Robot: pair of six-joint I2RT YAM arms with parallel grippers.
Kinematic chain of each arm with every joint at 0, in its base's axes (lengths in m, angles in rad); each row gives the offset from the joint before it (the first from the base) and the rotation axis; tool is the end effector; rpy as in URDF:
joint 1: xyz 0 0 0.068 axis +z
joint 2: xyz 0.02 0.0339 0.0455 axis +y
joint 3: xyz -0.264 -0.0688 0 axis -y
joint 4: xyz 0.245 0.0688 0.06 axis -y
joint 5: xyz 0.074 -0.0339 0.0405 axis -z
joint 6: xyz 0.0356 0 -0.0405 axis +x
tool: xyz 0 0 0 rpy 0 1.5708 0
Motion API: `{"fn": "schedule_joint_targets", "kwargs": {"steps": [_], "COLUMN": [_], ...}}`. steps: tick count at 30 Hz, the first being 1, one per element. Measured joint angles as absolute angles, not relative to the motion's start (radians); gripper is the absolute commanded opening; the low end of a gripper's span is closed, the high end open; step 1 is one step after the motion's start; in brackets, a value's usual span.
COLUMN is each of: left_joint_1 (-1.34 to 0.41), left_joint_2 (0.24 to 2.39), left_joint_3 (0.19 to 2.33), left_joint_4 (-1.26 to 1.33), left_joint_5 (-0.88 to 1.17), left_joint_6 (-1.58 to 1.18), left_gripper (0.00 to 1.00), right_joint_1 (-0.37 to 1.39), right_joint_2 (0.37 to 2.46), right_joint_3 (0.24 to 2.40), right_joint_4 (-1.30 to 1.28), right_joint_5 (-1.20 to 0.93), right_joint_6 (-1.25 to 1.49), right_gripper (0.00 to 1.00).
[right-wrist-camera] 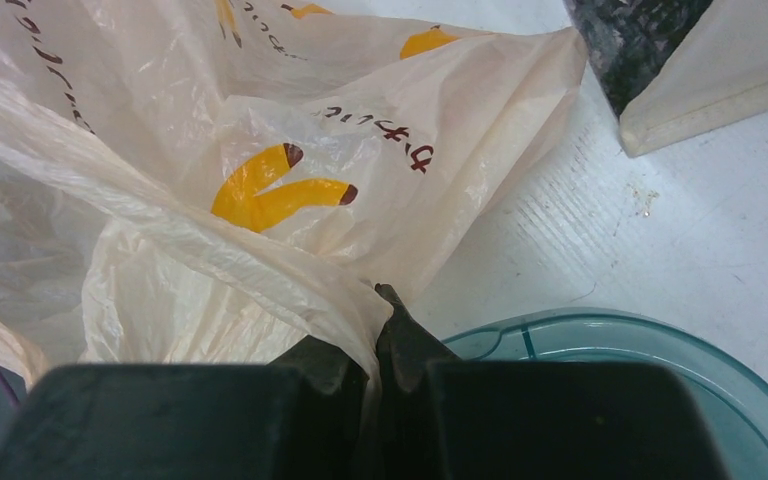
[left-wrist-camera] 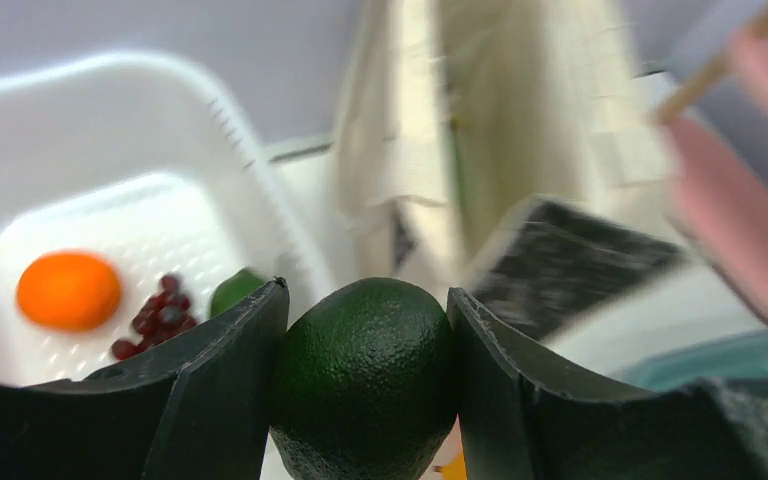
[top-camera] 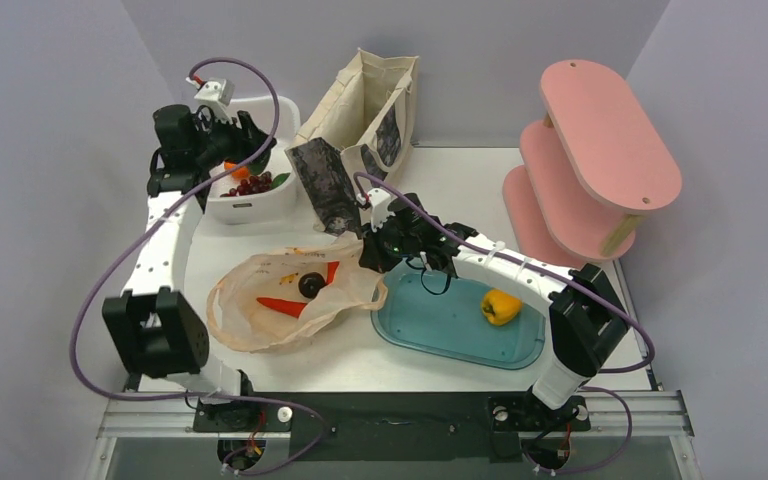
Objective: Untie the knot of the grocery bags and take out the mixed food
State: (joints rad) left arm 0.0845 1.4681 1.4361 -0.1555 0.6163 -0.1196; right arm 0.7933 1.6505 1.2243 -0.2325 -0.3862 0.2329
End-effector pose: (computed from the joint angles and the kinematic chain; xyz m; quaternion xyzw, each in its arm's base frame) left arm 0.3415 0.0083 0.4090 0.1177 0.7498 -0.2442 0.6036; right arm 0.2525 0.2756 0.2645 -0.3249 0.8234 0.3623 0.2920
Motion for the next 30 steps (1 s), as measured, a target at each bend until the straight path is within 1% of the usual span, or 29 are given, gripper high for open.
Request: {"fn": "schedule_joint_targets", "kwargs": {"steps": [3,5,6,8,9,10,12,13,15,16,17,22,25,27,30], "left_joint_1": [0.106,0.125,0.136,0.158,0.167,0.176,0.187,0.19,0.19,0.19,0.189,0.189,0.189,0.19,0.192], "left_joint_2": [1.628,1.725,1.764,1.821,1.847,1.87,1.916,1.939,1.975,1.985,1.99,1.978,1.943,1.888,1.728], "left_joint_3": [1.501,1.542,1.555,1.572,1.584,1.599,1.648,1.682,1.748,1.775,1.794,1.81,1.794,1.773,1.676], "left_joint_4": [-0.197,-0.209,-0.208,-0.206,-0.205,-0.205,-0.211,-0.215,-0.224,-0.226,-0.228,-0.213,-0.229,-0.262,-0.304], "left_joint_5": [0.517,0.47,0.457,0.439,0.43,0.426,0.419,0.413,0.381,0.361,0.346,0.274,0.276,0.308,0.405], "left_joint_6": [-0.097,-0.093,-0.093,-0.092,-0.091,-0.091,-0.091,-0.094,-0.099,-0.1,-0.098,-0.087,-0.061,-0.038,0.004], "left_gripper": [0.05,0.11,0.23,0.4,0.42,0.53,0.65,0.69,0.9,0.94,0.96,0.97,0.97,0.96,0.95], "right_joint_1": [0.793,0.793,0.793,0.793,0.793,0.793,0.793,0.793,0.793,0.793,0.793,0.793,0.793,0.793,0.795], "right_joint_2": [1.65,1.65,1.65,1.65,1.65,1.65,1.65,1.65,1.65,1.65,1.65,1.646,1.643,1.643,1.642], "right_joint_3": [1.224,1.224,1.224,1.224,1.224,1.224,1.224,1.224,1.221,1.219,1.216,1.204,1.204,1.204,1.204], "right_joint_4": [-0.233,-0.234,-0.233,-0.233,-0.233,-0.233,-0.233,-0.233,-0.233,-0.233,-0.233,-0.234,-0.233,-0.233,-0.232], "right_joint_5": [-0.392,-0.395,-0.398,-0.402,-0.402,-0.402,-0.402,-0.402,-0.402,-0.402,-0.403,-0.403,-0.405,-0.408,-0.408], "right_joint_6": [0.233,0.233,0.233,0.234,0.234,0.233,0.233,0.232,0.228,0.227,0.225,0.221,0.219,0.218,0.213], "right_gripper": [0.0,0.0,0.0,0.0,0.0,0.0,0.0,0.0,0.0,0.0,0.0,0.0,0.0,0.0,0.0]}}
